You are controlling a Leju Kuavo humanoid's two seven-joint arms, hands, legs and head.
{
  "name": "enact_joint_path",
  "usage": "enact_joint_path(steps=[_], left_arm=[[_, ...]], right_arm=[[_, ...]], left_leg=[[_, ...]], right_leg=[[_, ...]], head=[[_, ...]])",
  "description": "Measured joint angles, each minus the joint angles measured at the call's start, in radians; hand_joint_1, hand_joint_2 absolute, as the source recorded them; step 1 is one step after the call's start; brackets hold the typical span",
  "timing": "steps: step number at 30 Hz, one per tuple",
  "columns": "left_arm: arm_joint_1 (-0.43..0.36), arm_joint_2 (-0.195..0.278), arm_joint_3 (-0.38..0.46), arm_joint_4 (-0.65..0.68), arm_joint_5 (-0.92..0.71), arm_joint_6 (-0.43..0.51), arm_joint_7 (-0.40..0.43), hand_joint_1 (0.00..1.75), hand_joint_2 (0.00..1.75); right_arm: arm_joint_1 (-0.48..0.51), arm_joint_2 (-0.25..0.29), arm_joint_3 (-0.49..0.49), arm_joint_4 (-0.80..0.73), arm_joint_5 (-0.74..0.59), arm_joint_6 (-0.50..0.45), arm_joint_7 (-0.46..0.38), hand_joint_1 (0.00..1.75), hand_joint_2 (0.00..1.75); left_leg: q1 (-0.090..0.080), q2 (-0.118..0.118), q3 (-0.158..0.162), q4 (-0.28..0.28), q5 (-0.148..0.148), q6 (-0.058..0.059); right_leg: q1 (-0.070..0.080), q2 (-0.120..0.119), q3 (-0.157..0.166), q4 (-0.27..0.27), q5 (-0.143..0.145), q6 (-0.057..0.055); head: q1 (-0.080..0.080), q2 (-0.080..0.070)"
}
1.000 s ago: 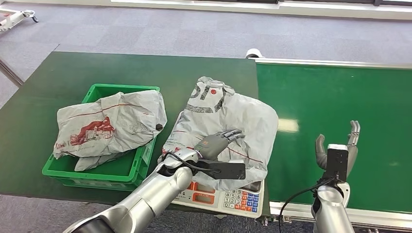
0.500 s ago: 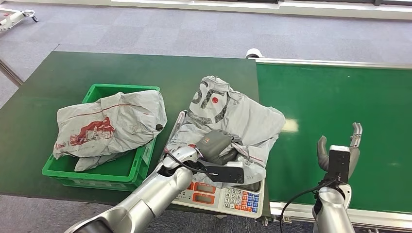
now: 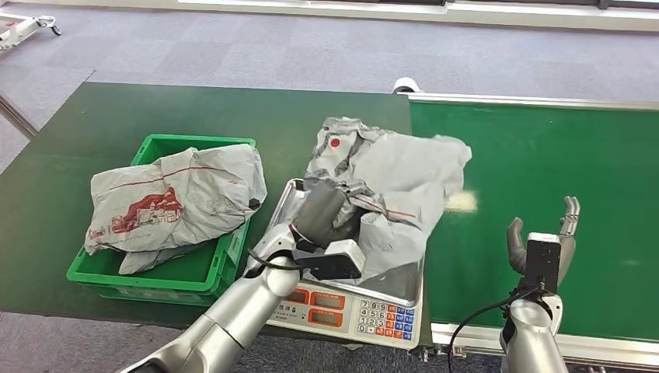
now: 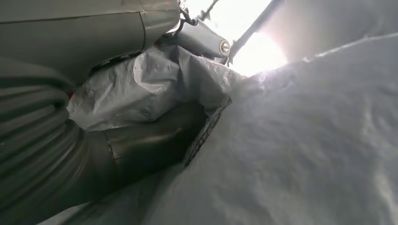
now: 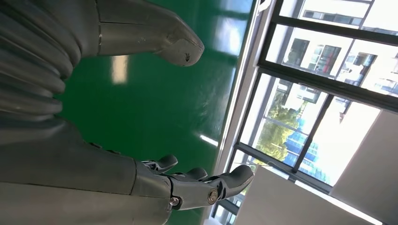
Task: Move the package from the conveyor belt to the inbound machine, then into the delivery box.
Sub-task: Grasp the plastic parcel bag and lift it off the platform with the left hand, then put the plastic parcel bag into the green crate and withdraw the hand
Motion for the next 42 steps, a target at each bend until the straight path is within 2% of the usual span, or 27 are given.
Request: enact_joint_path(steps=[1, 5, 7, 8, 11, 12, 15, 16, 21, 30, 39, 42], left_arm=[[0.013, 0.002, 0.010, -0.041, 0.022, 0.028, -0.003, 1.75, 1.75], [0.065, 0.021, 0.019, -0.213, 0.118, 0.157, -0.009, 1.64, 1.75], [0.085, 0.041, 0.019, -0.299, 0.161, 0.242, -0.010, 1.68, 1.75], [0.093, 0.052, 0.019, -0.338, 0.175, 0.279, -0.010, 1.63, 1.75], [0.109, 0.080, 0.019, -0.428, 0.186, 0.350, -0.010, 1.14, 1.75], [0.115, 0.091, 0.019, -0.457, 0.180, 0.379, -0.010, 1.18, 1.75], [0.147, 0.120, 0.042, -0.569, 0.109, 0.451, -0.010, 1.71, 1.75], [0.164, 0.127, 0.060, -0.614, 0.081, 0.459, -0.010, 1.75, 1.75], [0.244, 0.145, 0.193, -0.799, 0.010, 0.468, -0.009, 1.75, 1.75], [0.333, 0.136, 0.403, -0.977, -0.079, 0.469, -0.008, 1.75, 1.75], [0.358, 0.115, 0.507, -1.019, -0.138, 0.469, -0.007, 1.75, 1.75], [0.353, 0.093, 0.558, -0.960, -0.254, 0.456, 0.052, 1.75, 1.75]], right_arm=[[0.000, 0.000, 0.000, 0.000, -0.001, -0.001, 0.000, 0.00, 1.75], [0.001, 0.000, 0.000, -0.002, -0.009, -0.007, 0.000, 0.00, 1.75], [0.004, -0.001, 0.000, -0.005, -0.014, -0.011, 0.000, 0.00, 1.75], [0.007, -0.002, 0.000, -0.008, -0.016, -0.013, 0.000, 0.00, 1.75], [0.012, -0.003, -0.001, -0.014, -0.019, -0.019, 0.000, 0.00, 1.75], [0.016, -0.003, -0.001, -0.017, -0.021, -0.021, 0.000, 0.00, 1.75], [0.033, -0.006, -0.008, -0.031, -0.027, -0.023, 0.000, 0.00, 1.75], [0.039, -0.007, -0.011, -0.036, -0.028, -0.023, 0.000, 0.00, 1.75], [0.069, -0.011, -0.023, -0.059, -0.028, -0.022, -0.001, 0.00, 1.75], [0.086, -0.013, -0.025, -0.075, -0.018, -0.019, -0.001, 0.00, 1.75], [0.090, -0.013, -0.025, -0.080, -0.016, -0.018, -0.001, 0.00, 1.75], [0.099, -0.013, -0.026, -0.087, -0.010, -0.018, -0.001, 0.00, 1.75]], left_leg=[[0.000, 0.000, 0.000, 0.000, 0.000, 0.000], [0.000, 0.000, 0.000, 0.000, 0.000, 0.000], [0.000, 0.000, 0.000, 0.000, 0.000, 0.000], [0.000, 0.000, -0.001, 0.000, 0.000, 0.000], [0.000, 0.000, -0.001, 0.000, 0.000, 0.000], [0.000, 0.000, -0.001, 0.000, 0.000, 0.000], [0.000, 0.000, -0.001, 0.000, 0.000, 0.000], [0.000, 0.000, -0.001, 0.000, 0.000, 0.000], [0.000, 0.001, -0.001, 0.000, -0.001, -0.001], [0.000, 0.001, 0.000, 0.000, -0.001, -0.001], [0.000, 0.001, 0.000, 0.000, -0.001, -0.001], [0.000, 0.001, 0.000, 0.000, -0.001, -0.001]], right_leg=[[0.000, 0.000, 0.000, 0.000, 0.000, 0.000], [0.000, 0.000, 0.000, 0.000, 0.000, 0.000], [0.000, 0.000, -0.001, 0.000, 0.000, 0.000], [0.000, 0.000, -0.001, 0.000, 0.000, 0.000], [0.000, -0.001, -0.001, 0.000, 0.000, 0.000], [0.000, 0.000, -0.001, 0.000, 0.000, 0.000], [0.000, 0.000, 0.000, 0.000, 0.000, 0.000], [0.000, 0.000, -0.001, 0.000, 0.000, 0.000], [0.000, 0.000, -0.001, 0.000, -0.001, -0.001], [0.000, 0.000, -0.001, 0.000, -0.001, -0.001], [0.000, 0.000, -0.001, 0.000, -0.001, -0.001], [0.000, 0.000, 0.000, 0.000, -0.001, -0.001]], head=[[0.000, 0.000], [0.000, 0.000], [0.000, 0.000], [0.000, 0.000], [0.000, 0.000], [0.000, 0.000], [0.000, 0.000], [0.000, 0.000], [0.000, 0.000], [0.000, 0.000], [0.000, 0.000], [0.000, 0.000]])
